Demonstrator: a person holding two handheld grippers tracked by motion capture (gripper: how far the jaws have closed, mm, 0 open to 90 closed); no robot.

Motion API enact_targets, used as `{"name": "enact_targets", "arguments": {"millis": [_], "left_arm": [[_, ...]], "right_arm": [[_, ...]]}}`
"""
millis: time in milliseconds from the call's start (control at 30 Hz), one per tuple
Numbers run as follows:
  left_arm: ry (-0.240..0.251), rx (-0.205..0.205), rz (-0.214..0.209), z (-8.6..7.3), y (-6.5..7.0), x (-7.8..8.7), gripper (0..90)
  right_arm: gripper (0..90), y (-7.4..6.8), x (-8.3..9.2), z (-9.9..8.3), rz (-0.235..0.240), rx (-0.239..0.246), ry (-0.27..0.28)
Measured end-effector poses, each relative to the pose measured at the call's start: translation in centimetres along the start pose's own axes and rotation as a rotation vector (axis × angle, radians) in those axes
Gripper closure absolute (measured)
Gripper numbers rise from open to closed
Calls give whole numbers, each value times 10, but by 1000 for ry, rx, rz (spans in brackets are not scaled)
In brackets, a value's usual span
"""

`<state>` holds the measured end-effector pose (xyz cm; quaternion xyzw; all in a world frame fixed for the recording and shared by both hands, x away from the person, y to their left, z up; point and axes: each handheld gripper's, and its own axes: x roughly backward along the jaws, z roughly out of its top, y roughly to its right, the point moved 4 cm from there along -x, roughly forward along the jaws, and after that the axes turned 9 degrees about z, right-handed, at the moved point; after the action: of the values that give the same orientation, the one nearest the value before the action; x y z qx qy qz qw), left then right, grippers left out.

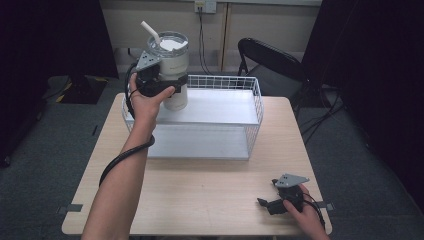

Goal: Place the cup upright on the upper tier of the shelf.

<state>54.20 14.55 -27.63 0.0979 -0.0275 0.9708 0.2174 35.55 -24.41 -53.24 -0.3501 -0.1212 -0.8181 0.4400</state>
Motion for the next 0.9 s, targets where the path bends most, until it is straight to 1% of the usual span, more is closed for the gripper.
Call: {"name": "enact_targets", "arguments": {"millis": [67, 133, 233, 333, 400, 500, 600, 733, 767, 867, 900], "left_arm": [[-6, -5, -1, -1, 0, 0, 94], [-15, 12, -2, -2, 0, 1, 92], [-23, 12, 1, -4, -1, 2, 89], [-27, 23, 1, -5, -1, 3, 87], [-42, 14, 3, -5, -1, 2, 86], [-55, 27, -4, -8, -2, 4, 82], [-59, 14, -3, -10, -2, 6, 86], [-66, 15, -6, -12, -2, 8, 87], [-83, -4, -3, -15, -3, 10, 89], [-91, -4, -7, -17, -3, 12, 96], [-104, -13, -6, -20, -3, 16, 102]], "right_arm": [[76, 0, 0, 0, 0, 0, 0], [76, 0, 0, 0, 0, 0, 0], [76, 0, 0, 0, 0, 1, 0], [76, 0, 0, 0, 0, 0, 0], [76, 0, 0, 0, 0, 0, 0], [76, 0, 0, 0, 0, 1, 0], [76, 0, 0, 0, -1, 1, 1], [76, 0, 0, 0, -1, 1, 1], [77, 0, 0, 0, -1, 1, 1], [77, 0, 0, 0, 0, 0, 1], [77, 0, 0, 0, 1, 0, 1]]}}
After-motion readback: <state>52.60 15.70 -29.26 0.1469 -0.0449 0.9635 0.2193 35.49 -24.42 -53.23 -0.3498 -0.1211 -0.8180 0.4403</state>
